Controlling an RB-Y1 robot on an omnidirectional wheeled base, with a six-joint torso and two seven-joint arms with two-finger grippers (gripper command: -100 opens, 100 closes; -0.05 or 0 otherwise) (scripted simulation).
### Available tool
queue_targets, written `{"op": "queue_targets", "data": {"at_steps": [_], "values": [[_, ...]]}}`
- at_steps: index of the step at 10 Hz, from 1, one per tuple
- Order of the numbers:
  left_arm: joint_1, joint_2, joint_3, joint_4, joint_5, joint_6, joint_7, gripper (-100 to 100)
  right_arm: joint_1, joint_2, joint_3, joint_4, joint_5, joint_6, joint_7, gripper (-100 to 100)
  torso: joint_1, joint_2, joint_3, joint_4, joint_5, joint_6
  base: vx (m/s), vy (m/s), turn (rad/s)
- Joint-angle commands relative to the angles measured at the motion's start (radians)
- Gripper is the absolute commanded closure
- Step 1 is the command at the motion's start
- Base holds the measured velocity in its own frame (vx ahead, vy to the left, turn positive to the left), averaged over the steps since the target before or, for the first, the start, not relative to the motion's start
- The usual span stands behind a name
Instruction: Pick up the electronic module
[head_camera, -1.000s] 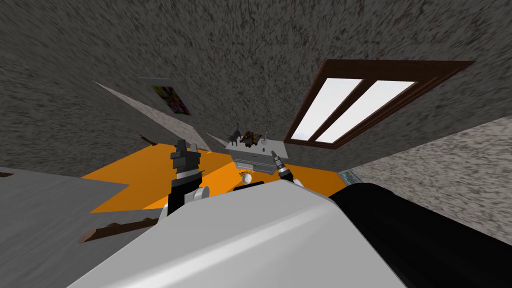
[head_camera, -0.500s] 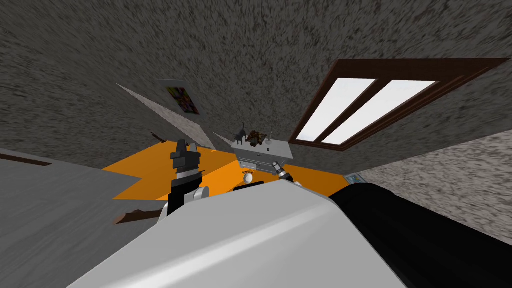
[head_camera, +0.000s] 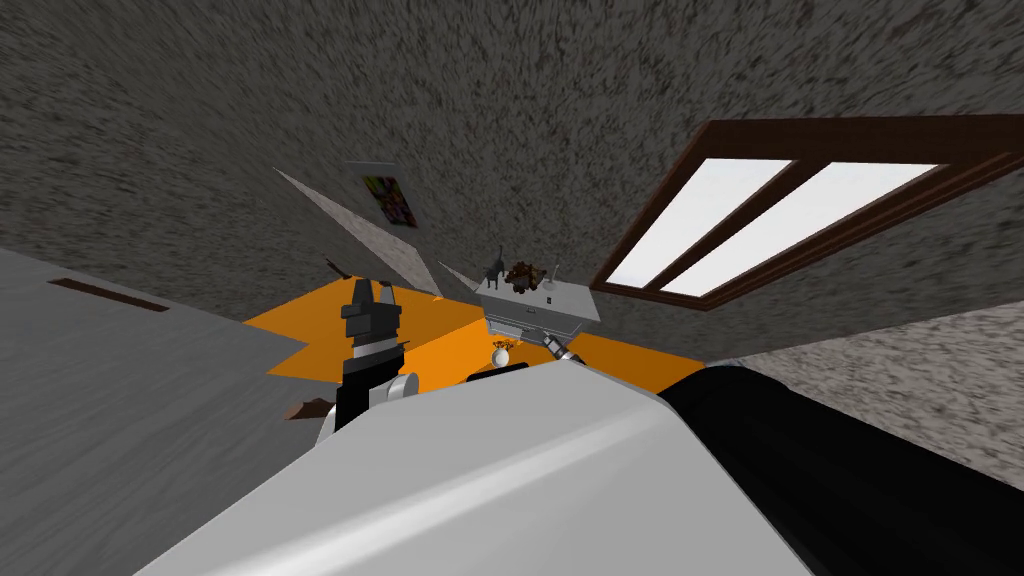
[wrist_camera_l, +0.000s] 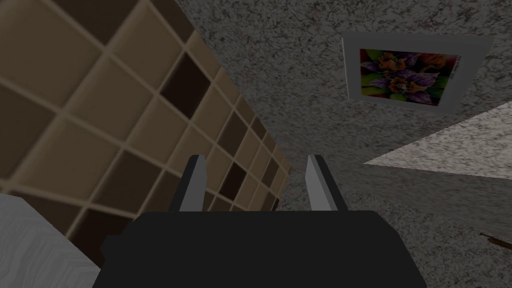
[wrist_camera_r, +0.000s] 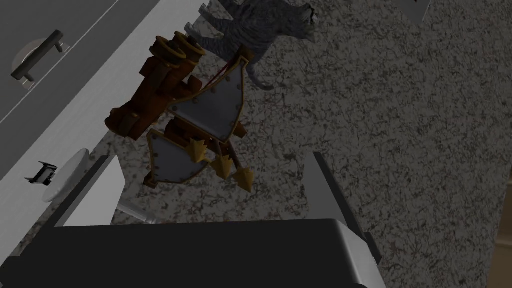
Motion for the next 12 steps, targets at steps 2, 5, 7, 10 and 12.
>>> {"op": "queue_targets", "data": {"at_steps": [2,5,7,10,12], "values": [[0.0,0.0,0.0,0.0,0.0,0.0,0.0,0,-0.002,-0.061,0.034,0.069,0.033,-0.016,0.003,-100,0.0,0.001,0.0,0.0,0.0,0.0,0.029,0.106,0.117],[0.0,0.0,0.0,0.0,0.0,0.0,0.0,0,-0.008,-0.127,0.085,0.193,0.077,-0.034,0.015,-100,0.002,-0.001,-0.001,0.0,0.0,0.0,0.046,0.127,0.175],[0.0,0.0,0.0,0.0,0.0,0.0,0.0,0,-0.012,-0.176,0.113,0.26,0.097,-0.043,0.023,-100,0.001,-0.002,-0.001,0.0,0.0,0.001,0.05,0.09,0.108],[0.0,0.0,0.0,0.0,0.0,0.0,0.0,0,-0.017,-0.223,0.142,0.338,0.117,-0.053,0.033,-100,-0.002,-0.001,-0.001,0.0,0.0,0.0,0.048,0.065,0.113],[0.0,0.0,0.0,0.0,0.0,0.0,0.0,0,-0.023,-0.266,0.171,0.396,0.136,-0.062,0.043,-100,-0.002,-0.003,-0.001,0.0,0.0,0.0,0.06,0.057,0.116]]}}
